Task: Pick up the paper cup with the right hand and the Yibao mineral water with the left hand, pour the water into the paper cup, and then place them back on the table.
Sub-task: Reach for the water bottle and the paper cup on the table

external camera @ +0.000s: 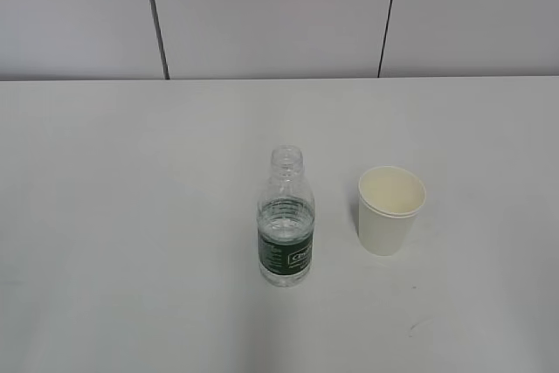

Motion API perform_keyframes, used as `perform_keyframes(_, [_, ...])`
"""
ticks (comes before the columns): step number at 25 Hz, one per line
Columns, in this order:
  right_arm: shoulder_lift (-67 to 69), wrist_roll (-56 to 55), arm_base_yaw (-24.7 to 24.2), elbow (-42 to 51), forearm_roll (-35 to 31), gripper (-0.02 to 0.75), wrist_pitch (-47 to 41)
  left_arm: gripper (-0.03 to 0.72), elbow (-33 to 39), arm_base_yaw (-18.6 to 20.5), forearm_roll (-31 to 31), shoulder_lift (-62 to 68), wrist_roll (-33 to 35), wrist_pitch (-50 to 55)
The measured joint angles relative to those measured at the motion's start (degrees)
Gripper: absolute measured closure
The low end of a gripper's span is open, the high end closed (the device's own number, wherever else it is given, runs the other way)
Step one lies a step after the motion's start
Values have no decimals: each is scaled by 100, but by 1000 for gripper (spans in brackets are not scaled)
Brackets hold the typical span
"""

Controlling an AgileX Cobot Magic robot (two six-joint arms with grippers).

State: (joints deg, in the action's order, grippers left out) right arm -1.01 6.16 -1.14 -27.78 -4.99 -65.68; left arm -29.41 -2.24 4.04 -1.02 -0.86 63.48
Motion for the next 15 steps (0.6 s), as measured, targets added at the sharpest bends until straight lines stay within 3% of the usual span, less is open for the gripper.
perform_keyframes(15, [0,0,0,0,0,153,0,450,0,0,-17,0,0,0])
